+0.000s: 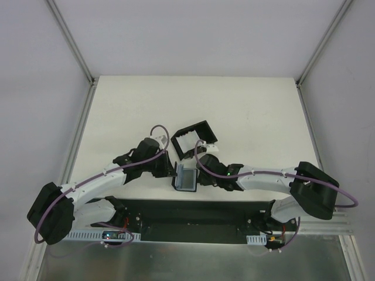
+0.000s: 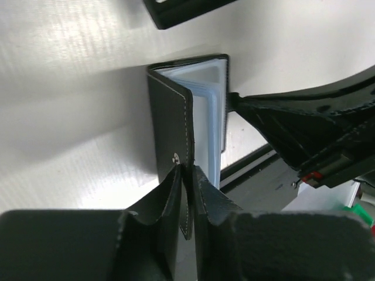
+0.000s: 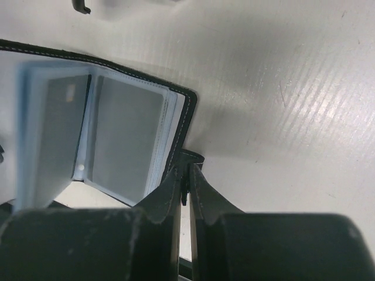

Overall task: Put the credit cards into the card holder
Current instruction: Close the card holder at the center of the board.

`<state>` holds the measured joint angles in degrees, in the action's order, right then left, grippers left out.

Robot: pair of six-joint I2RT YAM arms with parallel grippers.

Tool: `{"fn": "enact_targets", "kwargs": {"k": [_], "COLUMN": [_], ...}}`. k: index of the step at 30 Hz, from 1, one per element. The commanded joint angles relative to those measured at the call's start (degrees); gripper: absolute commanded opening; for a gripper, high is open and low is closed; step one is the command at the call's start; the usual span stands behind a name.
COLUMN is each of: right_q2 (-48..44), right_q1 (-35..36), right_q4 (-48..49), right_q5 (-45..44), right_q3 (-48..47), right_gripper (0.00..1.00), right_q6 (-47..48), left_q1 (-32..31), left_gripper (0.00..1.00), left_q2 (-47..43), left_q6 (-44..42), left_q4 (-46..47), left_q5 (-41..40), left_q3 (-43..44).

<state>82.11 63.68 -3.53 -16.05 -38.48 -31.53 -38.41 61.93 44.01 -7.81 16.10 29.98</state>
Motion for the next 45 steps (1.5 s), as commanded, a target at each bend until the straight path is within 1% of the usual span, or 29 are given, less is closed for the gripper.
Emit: {"fn": "enact_targets", "kwargs": {"k": [1, 4, 6, 8, 11, 14, 16, 19, 25, 26, 28, 30, 31, 33, 35, 39, 41, 45], "right_q2": [-0.46, -1.07, -1.68, -2.12, -2.74, -3.09, -3.53, -4.23, -5.03, -5.2, -5.55, -5.64, -5.64, -5.47, -5.2, -4.94, -5.11, -5.55], "right_q1": [0.3, 0.22, 0.22, 0.3, 0.3, 0.22, 0.3, 0.13, 0.22, 0.13, 0.22, 0.04, 0.04, 0.13, -0.05, -0.05, -0.05, -0.05], "right_q4": [3.27, 3.27, 3.27, 3.27, 3.27, 3.18, 3.27, 3.27, 3.27, 3.27, 3.27, 3.27, 3.27, 3.27, 3.27, 2.92, 2.91, 2.65], "right_q5": [-1.0, -1.7, -2.14, -2.75, -3.28, -3.72, -3.63, -3.98, -3.99, -4.07, -4.07, -4.07, -3.99, -3.72, -3.55, -3.37, -3.11, -2.93], "right_q3": [0.95, 1.48, 1.91, 2.18, 2.62, 2.79, 3.06, 3.76, 3.94, 3.85, 3.85, 3.68, 3.59, 3.32, 3.15, 2.71, 2.62, 1.92], "right_gripper": [0.0, 0.0, 0.01, 0.01, 0.01, 0.01, 0.01, 0.02, 0.02, 0.02, 0.03, 0.03, 0.03, 0.03, 0.03, 0.03, 0.03, 0.03], "right_q6": [-1.6, -1.96, -2.13, -2.13, -2.31, -2.13, -2.22, -2.4, -2.49, -2.49, -2.49, -2.22, -2.22, -2.05, -1.96, -1.87, -1.78, -1.52], "left_q1": [-2.36, -3.59, -4.91, -5.88, -7.81, -9.57, -10.1, -10.36, -10.81, -10.72, -10.63, -10.72, -10.72, -10.72, -10.72, -10.63, -10.54, -10.54], "left_gripper": [0.14, 0.15, 0.21, 0.21, 0.29, 0.32, 0.37, 0.38, 0.38, 0.36, 0.27, 0.21, 0.19, 0.18, 0.13, 0.13, 0.13, 0.09], "left_q2": [2.31, 4.86, 7.05, 8.73, 10.31, 11.81, 13.38, 16.29, 15.15, 14.89, 14.36, 13.13, 12.6, 11.29, 9.53, 6.8, 8.28, 13.2], "left_q6": [-0.68, -0.85, -1.03, -1.29, -1.12, -1.47, -2.08, -2.35, -4.19, -4.89, -5.77, -6.21, -6.48, -7.18, -7.1, -7.18, -7.97, -9.11], "left_q4": [-0.1, -0.1, -0.01, 0.08, 1.04, 1.48, 2.1, 2.54, 3.16, 3.24, 2.98, 2.98, 2.98, 2.8, 2.54, 2.54, 2.63, 4.2], "left_q5": [1.48, 1.39, 0.95, 0.87, 0.33, -0.01, 1.12, 2.54, -0.01, -0.71, -2.81, -4.75, -5.28, -6.25, -7.83, -9.95, -9.25, -6.44], "left_q3": [4.21, 5.0, 5.53, 6.14, 7.19, 9.3, 10.27, 11.59, 9.93, 9.75, 8.88, 7.82, 7.47, 6.68, 5.8, 4.13, 4.47, 5.97]}}
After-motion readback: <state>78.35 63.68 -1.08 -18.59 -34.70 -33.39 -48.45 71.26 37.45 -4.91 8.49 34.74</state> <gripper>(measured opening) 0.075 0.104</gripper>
